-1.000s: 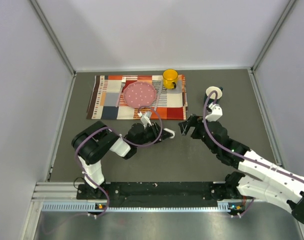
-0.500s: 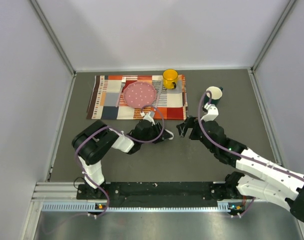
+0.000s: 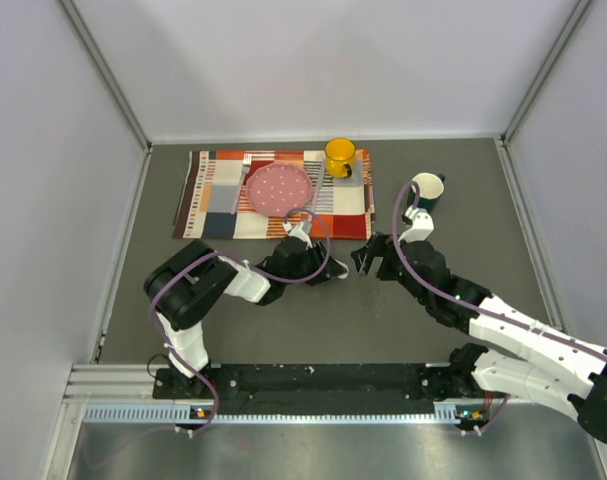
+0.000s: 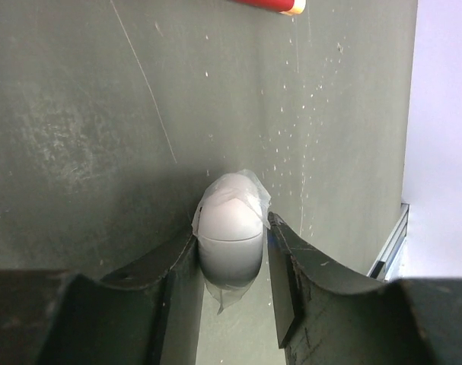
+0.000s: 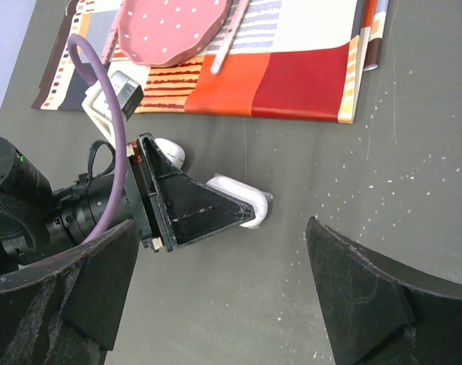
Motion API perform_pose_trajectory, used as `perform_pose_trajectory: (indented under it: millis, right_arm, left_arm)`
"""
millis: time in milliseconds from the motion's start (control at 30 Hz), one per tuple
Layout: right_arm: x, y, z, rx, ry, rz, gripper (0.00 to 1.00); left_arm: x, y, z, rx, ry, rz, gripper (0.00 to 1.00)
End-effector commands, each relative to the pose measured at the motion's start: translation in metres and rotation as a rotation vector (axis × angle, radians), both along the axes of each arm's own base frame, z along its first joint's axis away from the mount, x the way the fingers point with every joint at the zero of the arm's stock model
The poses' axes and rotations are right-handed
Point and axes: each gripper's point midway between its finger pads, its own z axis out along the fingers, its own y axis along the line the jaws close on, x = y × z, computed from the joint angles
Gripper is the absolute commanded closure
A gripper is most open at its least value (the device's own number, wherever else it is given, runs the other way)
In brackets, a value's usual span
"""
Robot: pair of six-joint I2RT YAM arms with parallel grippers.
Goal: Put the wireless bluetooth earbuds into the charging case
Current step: Place the charging case at the center of the board.
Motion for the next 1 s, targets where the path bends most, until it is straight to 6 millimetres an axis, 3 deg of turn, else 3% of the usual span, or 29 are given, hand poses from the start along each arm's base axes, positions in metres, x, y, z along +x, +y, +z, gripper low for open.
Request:
perform_pose_trajectory:
  millis: [0, 300, 667, 867, 900, 967]
  right_arm:
    - [0.006, 0.001, 0.016, 0.028, -0.032, -0.01, 0.1]
    - [0.003, 0.003, 0.021, 0.04, -0.041, 0.016, 0.1]
    - [0.002, 0.005, 0.027, 0.052, -0.05, 0.025, 0.1]
    - [0.002, 0.003, 0.023, 0.047, -0.045, 0.02, 0.1]
    - [0.002, 0.003, 0.022, 0.052, -0.036, 0.02, 0.1]
    - [0.003, 0.002, 0.017, 0.061, -0.018, 0.018, 0.1]
  left_arm:
    - [0.004, -0.003, 0.011, -0.014, -0.041, -0.003, 0.55]
    - [0.004, 0.009, 0.016, 0.058, -0.078, 0.009, 0.41]
    - [0.008, 0.024, 0.024, 0.139, -0.126, 0.049, 0.36]
    - [0.005, 0.03, 0.045, 0.171, -0.19, 0.036, 0.34]
    - [0.01, 0.035, 0.057, 0.18, -0.222, 0.067, 0.34]
    - [0.011, 0.046, 0.06, 0.245, -0.242, 0.085, 0.34]
